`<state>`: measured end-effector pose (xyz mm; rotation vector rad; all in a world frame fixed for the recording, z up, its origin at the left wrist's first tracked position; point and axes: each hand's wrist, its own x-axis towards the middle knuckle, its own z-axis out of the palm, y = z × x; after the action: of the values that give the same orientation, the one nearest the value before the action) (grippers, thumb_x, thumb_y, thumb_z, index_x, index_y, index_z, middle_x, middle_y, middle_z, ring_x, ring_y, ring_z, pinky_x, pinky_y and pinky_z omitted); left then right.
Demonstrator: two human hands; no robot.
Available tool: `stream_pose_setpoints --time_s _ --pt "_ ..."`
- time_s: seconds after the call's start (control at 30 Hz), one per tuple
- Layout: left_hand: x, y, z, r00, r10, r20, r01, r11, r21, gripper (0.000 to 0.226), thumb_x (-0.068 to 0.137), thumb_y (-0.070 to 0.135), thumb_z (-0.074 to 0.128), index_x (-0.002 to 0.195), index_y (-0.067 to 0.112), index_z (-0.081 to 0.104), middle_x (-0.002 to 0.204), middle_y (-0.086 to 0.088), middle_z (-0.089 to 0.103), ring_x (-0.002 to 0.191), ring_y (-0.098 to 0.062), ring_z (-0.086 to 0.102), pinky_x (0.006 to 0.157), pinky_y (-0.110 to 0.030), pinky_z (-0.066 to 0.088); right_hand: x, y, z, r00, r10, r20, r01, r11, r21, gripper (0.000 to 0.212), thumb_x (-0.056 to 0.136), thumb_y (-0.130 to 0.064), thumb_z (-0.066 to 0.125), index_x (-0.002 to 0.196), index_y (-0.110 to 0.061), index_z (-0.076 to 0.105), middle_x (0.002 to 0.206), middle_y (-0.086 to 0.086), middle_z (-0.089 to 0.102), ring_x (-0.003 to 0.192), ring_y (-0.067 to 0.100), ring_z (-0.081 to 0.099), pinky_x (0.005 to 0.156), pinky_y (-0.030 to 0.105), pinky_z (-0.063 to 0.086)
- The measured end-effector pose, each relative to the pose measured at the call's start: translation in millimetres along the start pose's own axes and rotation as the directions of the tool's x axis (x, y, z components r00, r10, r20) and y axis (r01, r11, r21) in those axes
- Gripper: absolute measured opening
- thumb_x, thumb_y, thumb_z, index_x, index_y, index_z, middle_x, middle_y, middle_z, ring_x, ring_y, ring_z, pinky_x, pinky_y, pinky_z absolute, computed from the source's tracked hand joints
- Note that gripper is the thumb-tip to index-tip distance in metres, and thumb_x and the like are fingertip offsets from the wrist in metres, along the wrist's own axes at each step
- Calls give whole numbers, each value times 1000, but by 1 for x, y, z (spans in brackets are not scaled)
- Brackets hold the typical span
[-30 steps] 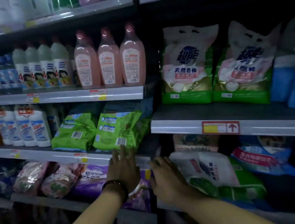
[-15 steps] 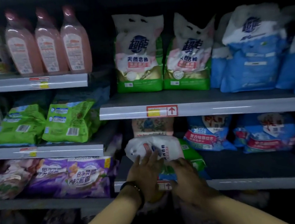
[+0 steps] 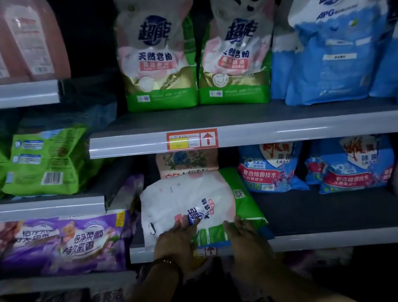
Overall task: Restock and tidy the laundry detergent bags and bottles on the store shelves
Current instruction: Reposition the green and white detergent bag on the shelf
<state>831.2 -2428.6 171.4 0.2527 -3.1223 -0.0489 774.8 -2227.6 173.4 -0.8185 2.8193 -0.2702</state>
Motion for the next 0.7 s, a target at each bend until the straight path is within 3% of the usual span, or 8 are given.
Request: stream_pose_setpoints --time_s 0.1,0.23,0.37,0.47,0.6,0.7 --pt "-3 6 2 999 -14 -32 15 999 29 63 106 39 47 163 45 21 174 5 22 158 -21 28 119 -36 38 -1 -4 -1 999 -8 37 10 999 -43 102 91 -35 66 169 -21 1 177 10 -4 162 35 -1 127 52 25" --pt "-8 14 -21 995 -66 -76 77 986 147 50 106 28 43 152 47 43 143 -1 63 125 -27 64 102 -38 51 -10 7 -14 999 -41 23 40 997 71 102 91 -37 71 169 -26 7 178 7 3 162 32 8 129 49 23" --pt "8 24 -67 975 -75 -210 118 972 202 57 105 18 43 152 50 42 129 -4 71 112 -30 71 90 -40 56 -34 27 -25 984 -40 -175 79 972 223 79 90 -42 66 160 -35 30 164 0 38 150 24 36 123 37 34" --pt "12 42 -92 953 -9 -302 70 979 191 63 101 13 46 153 48 43 127 -1 73 108 -31 72 88 -40 59 -48 38 -42 979 45 -198 29 933 357 63 93 -40 68 151 -31 42 151 2 50 140 23 47 115 35 43" --pt "-2 46 -117 893 22 -450 18 996 84 60 94 7 54 143 43 58 125 0 75 105 -33 74 81 -42 62 -64 55 -67 944 173 -282 3 848 530 49 96 -40 67 140 -27 50 136 6 59 125 25 58 105 41 52" --pt "-22 43 -136 840 48 -540 -27 999 48 56 91 10 60 135 45 61 119 4 77 99 -31 75 74 -43 62 -74 69 -80 905 309 -292 -62 776 628 56 102 -42 63 150 -19 46 148 11 52 136 31 53 111 38 45"
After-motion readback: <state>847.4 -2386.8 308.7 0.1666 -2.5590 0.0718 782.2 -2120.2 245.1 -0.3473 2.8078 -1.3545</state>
